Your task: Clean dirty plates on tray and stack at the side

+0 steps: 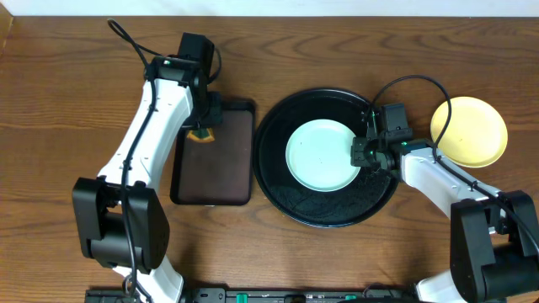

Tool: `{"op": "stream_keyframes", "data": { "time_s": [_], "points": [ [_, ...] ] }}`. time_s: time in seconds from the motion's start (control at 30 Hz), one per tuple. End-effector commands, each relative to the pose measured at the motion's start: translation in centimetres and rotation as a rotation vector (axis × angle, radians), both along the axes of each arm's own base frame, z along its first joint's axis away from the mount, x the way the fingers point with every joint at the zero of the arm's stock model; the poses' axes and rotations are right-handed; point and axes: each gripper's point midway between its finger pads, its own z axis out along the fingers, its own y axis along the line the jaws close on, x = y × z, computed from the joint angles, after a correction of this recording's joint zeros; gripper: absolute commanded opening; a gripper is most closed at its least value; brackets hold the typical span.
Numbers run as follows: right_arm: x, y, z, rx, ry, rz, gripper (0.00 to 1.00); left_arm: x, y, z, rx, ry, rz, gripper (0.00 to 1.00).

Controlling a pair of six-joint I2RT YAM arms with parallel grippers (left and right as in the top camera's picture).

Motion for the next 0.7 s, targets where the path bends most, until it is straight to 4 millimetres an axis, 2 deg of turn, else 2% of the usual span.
{"op": "stream_keyframes", "data": {
  "time_s": [0.0, 0.13, 0.33, 0.37, 0.53, 0.57, 0.67],
  "points": [
    [0.0, -0.6, -0.5, -0.011, 0.012, -0.025, 0.01, 0.0, -3.2, 2.5, -0.058, -0.075, -0.088, 0.07],
    [0.0, -0.6, -0.5, -0.011, 0.011, -0.025, 0.01, -0.5, -7.4, 2.5, -0.079, -0.097, -0.185, 0.07],
    [0.0, -0.6, -0.5, -0.011, 0.012, -0.025, 0.01, -1.4, -13.9, 0.5, -0.120, -0.120, -0.264, 0.07],
    [0.0, -0.6, -0.5, -0.011, 0.012, -0.025, 0.01, -1.5, -15.9, 0.1, -0.130, -0.137, -0.307, 0.07],
    [0.0, -0.6, -0.5, -0.011, 0.012, -0.025, 0.01, -1.9, -20.0, -1.3, -0.150, -0.159, -0.383, 0.07],
    [0.0, -0.6, -0.5, -0.011, 0.012, -0.025, 0.01, -2.2, -21.0, -2.3, -0.153, -0.148, -0.389, 0.07],
    [0.0, -0.6, -0.5, -0.011, 0.012, -0.025, 0.01, -2.5, -22.3, -4.5, -0.144, -0.122, -0.413, 0.07]
  ]
}}
